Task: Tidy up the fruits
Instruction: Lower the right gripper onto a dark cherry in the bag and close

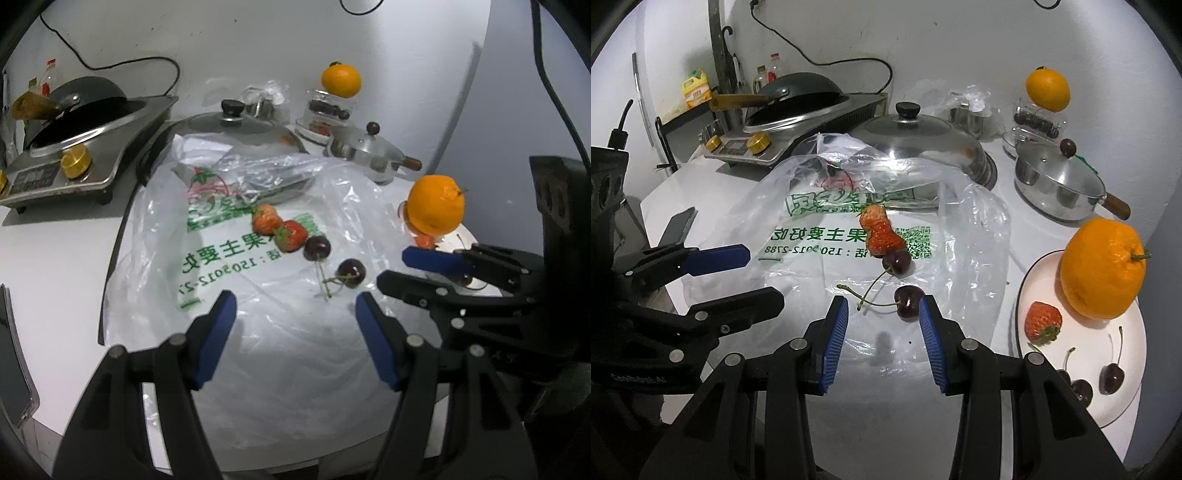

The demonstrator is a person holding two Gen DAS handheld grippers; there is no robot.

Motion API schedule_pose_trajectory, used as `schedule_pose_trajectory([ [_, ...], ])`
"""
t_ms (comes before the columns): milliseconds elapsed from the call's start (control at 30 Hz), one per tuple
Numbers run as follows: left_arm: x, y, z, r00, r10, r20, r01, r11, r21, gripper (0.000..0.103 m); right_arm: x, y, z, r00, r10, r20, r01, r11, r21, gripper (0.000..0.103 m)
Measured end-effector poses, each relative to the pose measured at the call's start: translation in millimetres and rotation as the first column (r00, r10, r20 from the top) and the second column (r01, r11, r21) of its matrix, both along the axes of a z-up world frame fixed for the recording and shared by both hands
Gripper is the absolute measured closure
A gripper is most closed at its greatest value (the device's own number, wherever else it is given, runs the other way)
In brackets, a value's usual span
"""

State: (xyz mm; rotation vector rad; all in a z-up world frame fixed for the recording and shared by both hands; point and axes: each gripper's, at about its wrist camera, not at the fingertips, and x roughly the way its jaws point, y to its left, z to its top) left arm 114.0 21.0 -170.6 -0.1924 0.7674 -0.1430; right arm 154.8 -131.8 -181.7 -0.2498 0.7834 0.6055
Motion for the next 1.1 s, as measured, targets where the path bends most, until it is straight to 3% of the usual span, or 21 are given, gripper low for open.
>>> schedule_pose_trajectory([
  [1100, 38, 6, -22, 0.998, 0.013, -0.065, -0.013, 1.0, 0.001, 0.034, 46, -2, -30, 0.996, -0.007, -0.084, 0.007, 1.0, 0.001, 0.061],
])
